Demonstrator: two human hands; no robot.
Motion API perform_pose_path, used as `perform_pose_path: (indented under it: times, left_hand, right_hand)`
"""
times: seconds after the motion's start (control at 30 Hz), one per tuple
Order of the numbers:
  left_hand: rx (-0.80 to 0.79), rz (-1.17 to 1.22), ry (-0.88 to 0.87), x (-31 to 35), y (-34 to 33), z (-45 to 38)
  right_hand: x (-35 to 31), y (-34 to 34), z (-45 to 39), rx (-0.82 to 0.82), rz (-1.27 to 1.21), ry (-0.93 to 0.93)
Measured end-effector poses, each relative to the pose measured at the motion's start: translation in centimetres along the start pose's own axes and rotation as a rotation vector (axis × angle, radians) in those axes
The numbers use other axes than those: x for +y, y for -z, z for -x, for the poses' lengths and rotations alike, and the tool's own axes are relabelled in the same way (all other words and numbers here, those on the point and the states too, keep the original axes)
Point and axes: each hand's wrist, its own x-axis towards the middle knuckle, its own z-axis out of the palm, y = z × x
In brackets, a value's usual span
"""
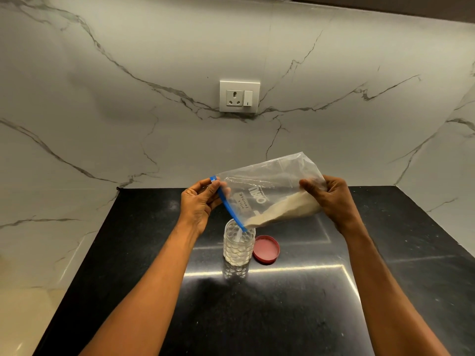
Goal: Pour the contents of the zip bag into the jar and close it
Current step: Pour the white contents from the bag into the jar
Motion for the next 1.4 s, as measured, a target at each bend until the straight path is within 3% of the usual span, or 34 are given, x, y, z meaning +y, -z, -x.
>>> perform_pose_path:
  times: [0.3,0.57,0.97,1.4]
  left_hand:
    - [0.006,0.02,0.008,-0.3,0.1,0.0]
    - [0.016,0.033,0.008,-0.2,0.2,-0.3]
    - [0.048,0.037,0.021,-0.8,0.9,-0.2]
    - [0.059,0.053,0.023,-1.0,1.4,0.0]
  right_hand:
    - [0.0,0.2,0.1,-0.021,-0.005,-0.019]
    - [0.8,1.6,0.0,-0.177,-0.07,-0.117]
    - [0.5,1.5,-0.3,-0.129,0.031,0.054]
    - [0.5,1.5,-0.6,-0.152,0.115,0.112]
